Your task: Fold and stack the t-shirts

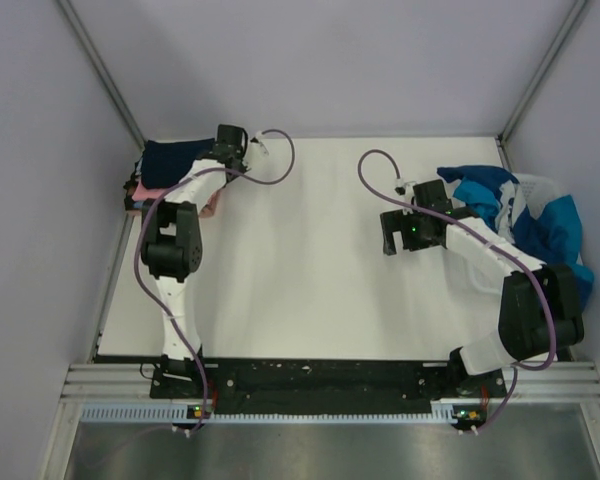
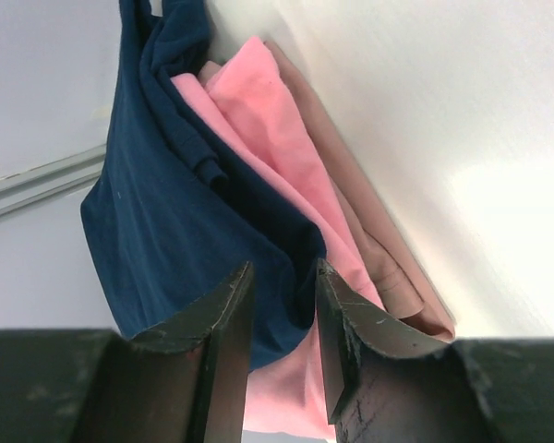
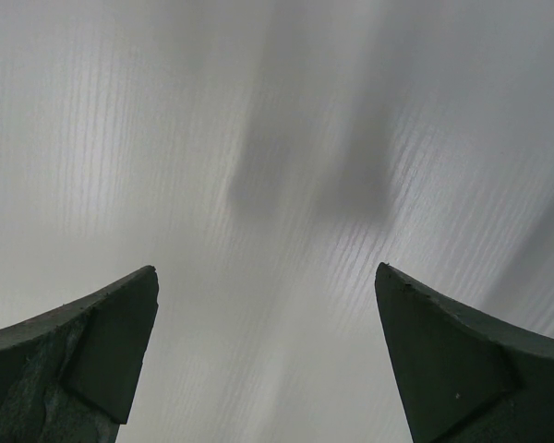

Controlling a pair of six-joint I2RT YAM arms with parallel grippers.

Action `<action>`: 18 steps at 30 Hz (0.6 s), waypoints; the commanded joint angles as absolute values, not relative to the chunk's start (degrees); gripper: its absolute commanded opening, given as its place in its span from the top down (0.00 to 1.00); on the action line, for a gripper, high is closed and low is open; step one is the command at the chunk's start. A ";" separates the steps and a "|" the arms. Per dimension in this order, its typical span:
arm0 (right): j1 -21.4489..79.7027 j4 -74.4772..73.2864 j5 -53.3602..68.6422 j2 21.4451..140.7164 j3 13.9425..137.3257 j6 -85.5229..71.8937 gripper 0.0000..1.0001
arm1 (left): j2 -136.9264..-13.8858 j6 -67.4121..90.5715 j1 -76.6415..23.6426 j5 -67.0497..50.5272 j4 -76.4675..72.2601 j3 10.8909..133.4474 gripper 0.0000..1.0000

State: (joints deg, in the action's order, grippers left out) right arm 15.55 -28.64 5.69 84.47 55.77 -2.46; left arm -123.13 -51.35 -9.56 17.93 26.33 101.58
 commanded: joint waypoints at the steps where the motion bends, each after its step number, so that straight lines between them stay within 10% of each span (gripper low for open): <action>1: 16.00 -27.16 5.98 81.92 55.20 -1.41 0.01 | -124.45 -52.29 -9.76 20.03 24.96 104.06 0.62; 8: 16.00 -27.16 5.89 81.65 55.20 -1.32 0.01 | -124.63 -52.56 -9.76 20.74 25.75 105.21 1.00; 18: 16.00 -27.16 6.50 81.12 55.28 -0.88 0.01 | -112.25 -52.39 -7.13 10.31 32.42 103.36 1.00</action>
